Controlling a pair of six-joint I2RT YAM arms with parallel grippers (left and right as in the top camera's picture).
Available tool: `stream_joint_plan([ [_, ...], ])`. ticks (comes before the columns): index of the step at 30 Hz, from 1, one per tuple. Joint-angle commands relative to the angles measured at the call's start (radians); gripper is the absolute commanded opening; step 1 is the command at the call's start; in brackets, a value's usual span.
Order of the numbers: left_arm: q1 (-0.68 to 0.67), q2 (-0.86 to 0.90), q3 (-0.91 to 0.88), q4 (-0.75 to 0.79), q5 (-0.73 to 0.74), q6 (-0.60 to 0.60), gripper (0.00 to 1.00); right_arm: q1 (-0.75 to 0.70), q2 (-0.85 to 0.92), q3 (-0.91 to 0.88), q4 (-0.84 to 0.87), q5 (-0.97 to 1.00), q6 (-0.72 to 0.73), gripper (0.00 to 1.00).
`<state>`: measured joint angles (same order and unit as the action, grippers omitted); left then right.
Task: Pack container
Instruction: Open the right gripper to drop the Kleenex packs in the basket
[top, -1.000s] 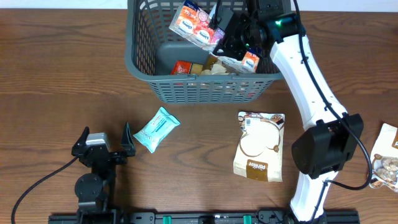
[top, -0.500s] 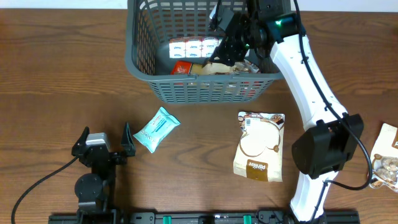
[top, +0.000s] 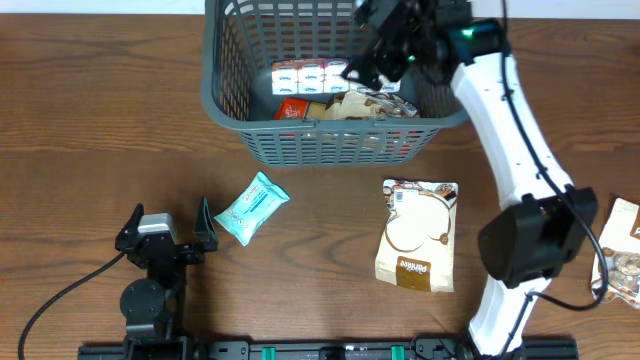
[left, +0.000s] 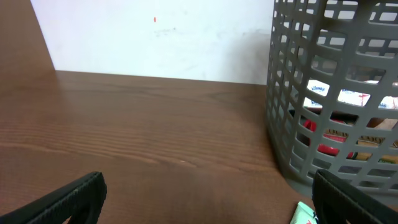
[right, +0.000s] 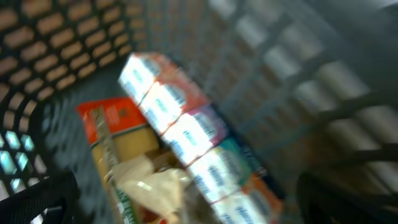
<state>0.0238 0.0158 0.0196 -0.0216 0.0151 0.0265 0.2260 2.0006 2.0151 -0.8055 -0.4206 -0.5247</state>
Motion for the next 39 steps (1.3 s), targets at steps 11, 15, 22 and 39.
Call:
stream_joint_plan([
  [11,-0.001,-0.005,-0.015,-0.023,-0.023,-0.002,0.99,-0.284,-0.362,0.02,0.021,0.212,0.417,0.98],
  [15,-0.001,-0.005,-0.015,-0.023,-0.023,-0.002,0.99,-0.419,-0.447,0.02,-0.031,0.281,0.521,0.96],
  [22,-0.001,-0.005,-0.015,-0.023,-0.023,-0.002,0.99,-0.68,-0.51,0.02,-0.291,0.455,0.674,0.88],
  [39,-0.001,-0.005,-0.015,-0.016,-0.023,-0.002,0.99,-1.117,-0.378,-0.016,-0.598,0.484,0.598,0.88],
])
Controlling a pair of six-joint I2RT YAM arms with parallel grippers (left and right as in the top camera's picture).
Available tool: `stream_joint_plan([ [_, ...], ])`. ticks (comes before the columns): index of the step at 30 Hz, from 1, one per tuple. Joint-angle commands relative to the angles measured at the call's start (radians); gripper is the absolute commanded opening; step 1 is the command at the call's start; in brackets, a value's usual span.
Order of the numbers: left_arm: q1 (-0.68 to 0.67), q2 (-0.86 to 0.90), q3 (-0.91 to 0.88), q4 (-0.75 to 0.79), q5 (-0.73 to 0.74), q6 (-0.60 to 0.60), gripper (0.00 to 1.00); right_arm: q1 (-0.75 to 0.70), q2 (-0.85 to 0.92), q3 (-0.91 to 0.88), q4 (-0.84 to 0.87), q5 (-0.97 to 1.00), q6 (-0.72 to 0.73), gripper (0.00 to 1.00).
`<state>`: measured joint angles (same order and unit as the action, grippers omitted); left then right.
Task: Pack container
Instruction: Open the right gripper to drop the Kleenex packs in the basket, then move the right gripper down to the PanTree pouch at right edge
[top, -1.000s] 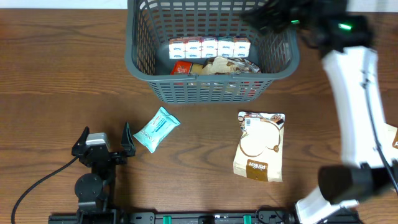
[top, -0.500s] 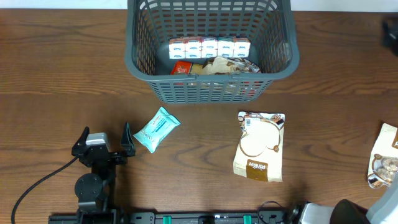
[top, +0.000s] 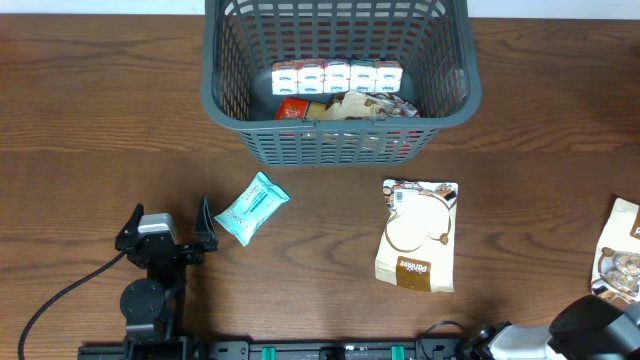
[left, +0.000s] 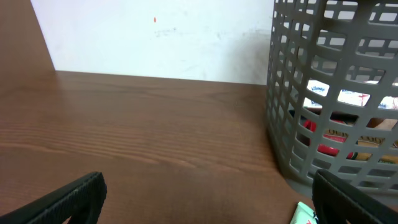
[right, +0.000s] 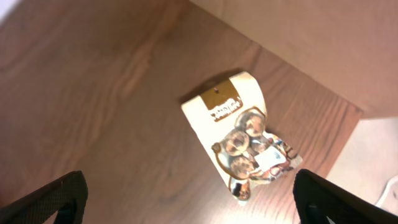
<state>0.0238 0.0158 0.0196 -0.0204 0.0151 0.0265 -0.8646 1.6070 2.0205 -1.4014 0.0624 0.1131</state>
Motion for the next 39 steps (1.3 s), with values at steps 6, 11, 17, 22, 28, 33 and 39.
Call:
stream_joint_plan([
  [6,-0.001,-0.005,-0.015,-0.015,-0.023,-0.002,0.99,-0.076,0.018,-0.199,0.087,0.002,-0.048,0.88],
  [11,-0.001,-0.005,-0.015,-0.016,-0.023,-0.001,0.99,-0.109,0.018,-0.394,0.208,0.002,-0.061,0.89],
  [17,-0.001,-0.005,-0.015,-0.016,-0.023,-0.001,0.99,-0.12,0.019,-0.577,0.351,0.011,-0.15,0.91],
  [22,-0.001,-0.005,-0.015,-0.016,-0.023,-0.001,0.99,-0.137,0.021,-0.669,0.435,0.013,-0.248,0.91],
  [28,-0.001,-0.005,-0.015,-0.016,-0.024,-0.001,0.99,-0.145,0.042,-0.703,0.471,0.021,-0.408,0.9],
  [33,-0.001,-0.005,-0.015,-0.016,-0.024,-0.001,0.99,-0.159,0.071,-0.703,0.478,0.015,-0.426,0.91],
  [39,-0.001,-0.005,-0.015,-0.017,-0.024,-0.001,0.99,-0.179,0.139,-0.703,0.478,0.008,-0.487,0.89],
])
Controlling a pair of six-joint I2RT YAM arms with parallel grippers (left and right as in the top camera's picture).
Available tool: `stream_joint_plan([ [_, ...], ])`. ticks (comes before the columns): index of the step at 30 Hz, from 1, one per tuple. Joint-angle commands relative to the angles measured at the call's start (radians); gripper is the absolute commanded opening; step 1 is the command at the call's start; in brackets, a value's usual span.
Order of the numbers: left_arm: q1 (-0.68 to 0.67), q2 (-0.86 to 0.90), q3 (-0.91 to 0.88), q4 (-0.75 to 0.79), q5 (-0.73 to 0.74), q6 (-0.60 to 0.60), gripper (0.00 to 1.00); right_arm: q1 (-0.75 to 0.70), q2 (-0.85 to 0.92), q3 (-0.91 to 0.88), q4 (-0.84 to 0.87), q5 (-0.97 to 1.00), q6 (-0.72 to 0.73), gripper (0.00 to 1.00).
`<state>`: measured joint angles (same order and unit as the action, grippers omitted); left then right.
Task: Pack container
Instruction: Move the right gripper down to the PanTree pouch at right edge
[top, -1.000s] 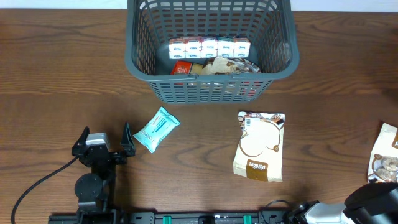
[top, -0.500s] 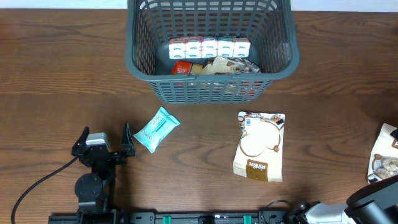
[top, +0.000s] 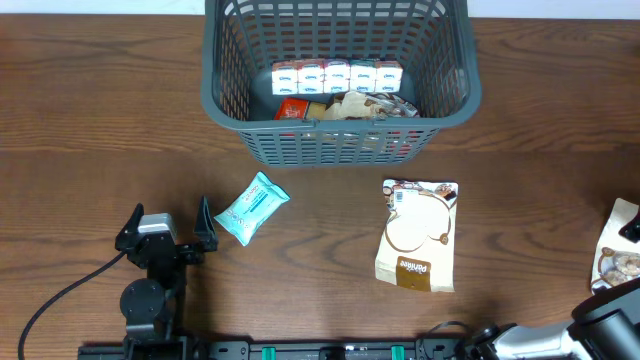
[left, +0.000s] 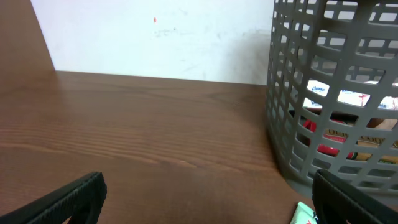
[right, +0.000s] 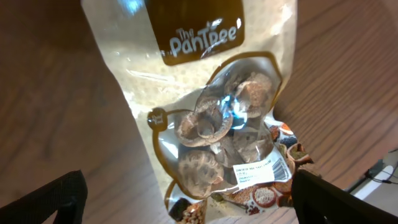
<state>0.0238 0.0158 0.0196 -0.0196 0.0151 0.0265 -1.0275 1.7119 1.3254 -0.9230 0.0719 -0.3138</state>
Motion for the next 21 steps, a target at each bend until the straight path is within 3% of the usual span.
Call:
stream_joint_plan([
  [1,-0.001,-0.005,-0.015,-0.017,-0.024,-0.001,0.99,-0.021,0.052,-0.008,0.0,-0.001,-0.061,0.89],
  [21,-0.001,-0.005,-0.015,-0.014,-0.024,-0.001,0.99,-0.111,0.158,-0.044,0.093,-0.047,-0.13,0.87],
])
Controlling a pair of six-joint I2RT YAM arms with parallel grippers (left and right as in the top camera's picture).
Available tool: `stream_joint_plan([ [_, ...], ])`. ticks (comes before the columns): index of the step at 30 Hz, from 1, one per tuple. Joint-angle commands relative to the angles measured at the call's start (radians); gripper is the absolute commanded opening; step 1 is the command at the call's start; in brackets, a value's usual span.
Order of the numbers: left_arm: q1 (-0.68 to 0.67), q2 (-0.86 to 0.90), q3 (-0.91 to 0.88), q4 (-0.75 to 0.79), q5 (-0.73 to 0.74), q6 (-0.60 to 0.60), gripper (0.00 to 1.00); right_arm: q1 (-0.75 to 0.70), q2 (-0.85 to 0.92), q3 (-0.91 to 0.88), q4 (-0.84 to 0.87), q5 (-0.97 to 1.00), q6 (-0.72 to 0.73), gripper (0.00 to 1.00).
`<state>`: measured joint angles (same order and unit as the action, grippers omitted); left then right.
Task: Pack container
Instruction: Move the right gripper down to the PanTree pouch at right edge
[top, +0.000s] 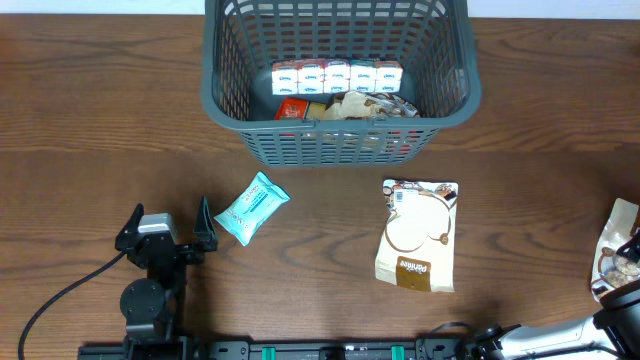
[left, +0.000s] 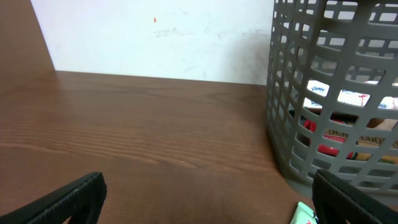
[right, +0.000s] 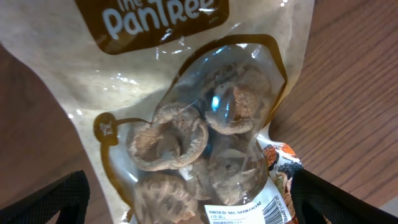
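The grey mesh basket (top: 340, 140) at the back holds a row of small boxes (top: 337, 75) and other packets. A dried-mushroom pouch (top: 620, 245) lies at the table's right edge. It fills the right wrist view (right: 186, 106), where my right gripper (right: 193, 208) is open, one finger on either side of the pouch and close above it. A teal wipes packet (top: 252, 207) and a brown-and-white pouch (top: 418, 235) lie in front of the basket. My left gripper (top: 166, 232) rests open at the front left, the wipes packet just to its right.
In the left wrist view the basket (left: 336, 93) stands at the right, a white wall behind, with a corner of the wipes packet (left: 303, 213) by the right finger. The mushroom pouch lies near the table's right edge.
My right gripper has come down closer to the mushroom pouch, which now fills more of its view. It stays open. The left arm and the other items have not moved.
My right gripper was open inside the basket over the boxes. Then it was out at the table's right edge, high above the mushroom pouch. It was lower over the pouch at each later moment, and now its fingers straddle it.
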<state>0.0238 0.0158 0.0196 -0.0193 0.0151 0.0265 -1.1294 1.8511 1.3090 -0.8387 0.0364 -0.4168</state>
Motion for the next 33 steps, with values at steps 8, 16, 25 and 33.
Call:
stream_joint_plan([
  [8,-0.001,-0.005,-0.015,0.01,-0.023,-0.001,0.99,-0.008,0.019,-0.117,0.118,-0.051,-0.026,0.86],
  [16,-0.001,-0.005,-0.015,0.01,-0.023,-0.001,0.99,-0.008,0.019,-0.203,0.217,-0.097,-0.026,0.9],
  [25,-0.001,-0.005,-0.015,0.014,-0.023,-0.001,0.99,-0.006,0.019,-0.247,0.257,-0.134,-0.026,0.65],
  [33,-0.001,-0.005,-0.015,0.018,-0.023,-0.001,0.99,0.01,0.019,-0.247,0.259,-0.158,-0.025,0.35],
])
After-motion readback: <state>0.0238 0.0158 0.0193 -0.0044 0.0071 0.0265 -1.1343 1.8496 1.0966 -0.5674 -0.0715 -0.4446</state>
